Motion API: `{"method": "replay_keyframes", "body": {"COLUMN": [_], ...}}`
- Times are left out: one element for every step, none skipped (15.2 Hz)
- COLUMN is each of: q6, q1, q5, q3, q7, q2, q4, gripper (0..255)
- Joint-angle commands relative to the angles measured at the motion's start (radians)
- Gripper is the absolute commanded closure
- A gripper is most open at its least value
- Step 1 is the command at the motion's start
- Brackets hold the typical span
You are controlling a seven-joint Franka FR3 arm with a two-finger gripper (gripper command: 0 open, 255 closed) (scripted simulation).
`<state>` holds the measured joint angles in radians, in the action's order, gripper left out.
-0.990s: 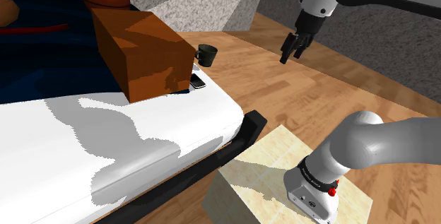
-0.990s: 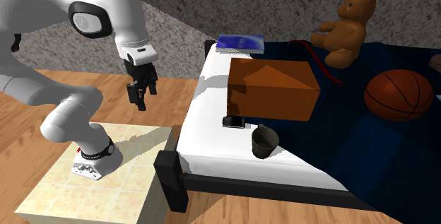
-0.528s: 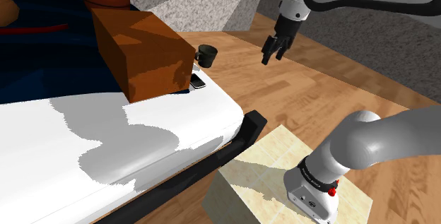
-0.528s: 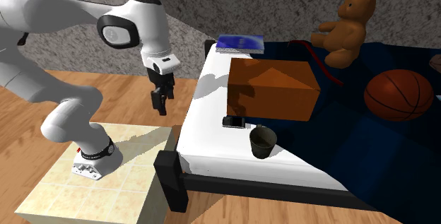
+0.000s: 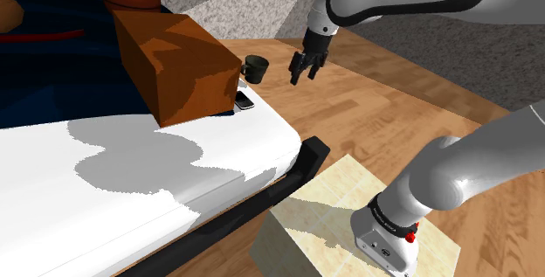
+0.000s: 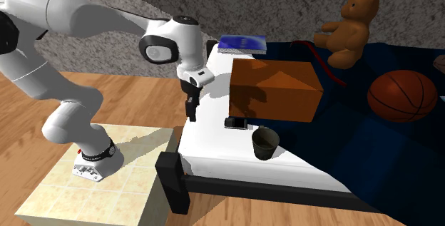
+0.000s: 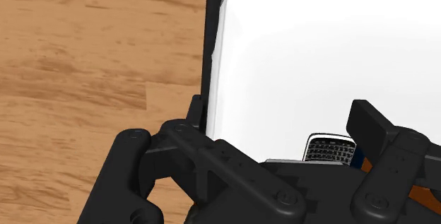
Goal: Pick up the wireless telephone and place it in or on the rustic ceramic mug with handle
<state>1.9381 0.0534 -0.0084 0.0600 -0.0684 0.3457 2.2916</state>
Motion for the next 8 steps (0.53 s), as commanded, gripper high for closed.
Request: {"method": "replay_keyframes", "body": {"q6": [0.035, 0.052, 0.067, 0.081, 0.094, 0.106, 0.117, 0.126], "q1": [0.008, 0.011, 0.014, 0.018, 0.021, 0.024, 0.027, 0.031], "q5": [0.009, 0.013, 0.017, 0.02, 0.023, 0.025, 0.028, 0.03], "q3": [0.008, 0.012, 0.016, 0.019, 0.023, 0.026, 0.03, 0.033], "q7": [-0.004, -0.006, -0.007, -0.008, -0.009, -0.01, -0.011, -0.013], "q2": [-0.074, -0.112, -0.149, -0.187, -0.224, -0.262, -0.299, -0.337], "q4": [-0.037, -0.057, -0.079, -0.101, -0.124, -0.149, -0.175, -0.202], "gripper": [0, 0, 0, 0, 0, 0, 0, 0]}}
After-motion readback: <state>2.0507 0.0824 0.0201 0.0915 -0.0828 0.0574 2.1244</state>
